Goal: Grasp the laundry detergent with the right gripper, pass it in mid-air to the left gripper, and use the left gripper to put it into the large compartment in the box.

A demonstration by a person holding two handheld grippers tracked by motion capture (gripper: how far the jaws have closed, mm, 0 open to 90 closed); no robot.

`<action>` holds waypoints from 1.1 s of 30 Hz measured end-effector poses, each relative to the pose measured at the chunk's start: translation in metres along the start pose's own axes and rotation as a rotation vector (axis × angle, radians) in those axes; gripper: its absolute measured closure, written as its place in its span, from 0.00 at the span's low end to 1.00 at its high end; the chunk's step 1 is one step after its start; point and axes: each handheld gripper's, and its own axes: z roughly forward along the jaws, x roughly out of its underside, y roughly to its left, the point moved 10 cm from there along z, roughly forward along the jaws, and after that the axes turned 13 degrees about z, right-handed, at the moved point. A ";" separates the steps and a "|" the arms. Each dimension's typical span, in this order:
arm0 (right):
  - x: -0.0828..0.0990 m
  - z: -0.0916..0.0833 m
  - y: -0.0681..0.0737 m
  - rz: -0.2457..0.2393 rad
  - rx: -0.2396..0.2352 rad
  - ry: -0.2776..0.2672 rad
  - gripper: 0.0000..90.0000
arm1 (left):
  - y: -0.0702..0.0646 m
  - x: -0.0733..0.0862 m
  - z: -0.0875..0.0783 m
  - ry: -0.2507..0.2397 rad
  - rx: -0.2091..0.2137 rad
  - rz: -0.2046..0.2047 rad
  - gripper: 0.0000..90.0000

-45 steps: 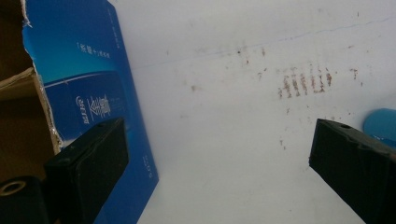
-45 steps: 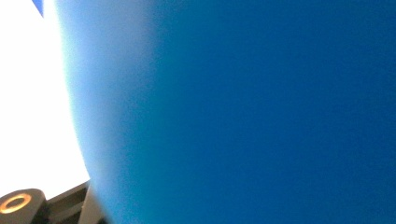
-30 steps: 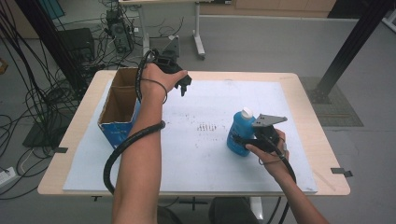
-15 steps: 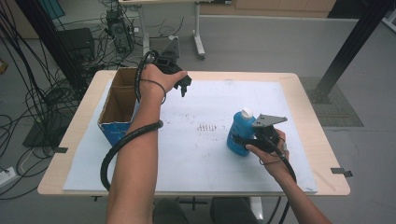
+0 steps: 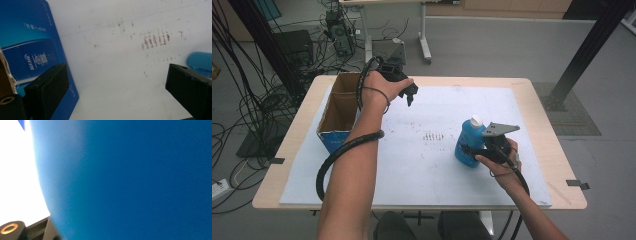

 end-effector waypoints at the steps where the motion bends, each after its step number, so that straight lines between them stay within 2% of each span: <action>1: 0.000 0.000 0.000 -0.001 0.000 -0.001 0.50 | 0.000 0.000 0.000 0.000 0.000 0.000 0.06; 9: 0.000 0.000 0.000 0.001 0.003 -0.006 0.50 | 0.000 -0.003 -0.004 -0.007 -0.005 0.021 0.06; 19: 0.001 -0.001 0.001 -0.004 0.005 -0.014 0.50 | -0.009 -0.010 -0.005 0.004 -0.018 0.098 0.06; 23: 0.001 -0.001 0.002 -0.006 0.009 -0.017 0.50 | -0.009 -0.012 -0.007 -0.005 -0.013 0.104 0.06; 33: 0.001 -0.002 0.004 -0.018 0.019 -0.028 0.49 | 0.005 -0.011 -0.014 -0.019 -0.013 0.116 0.06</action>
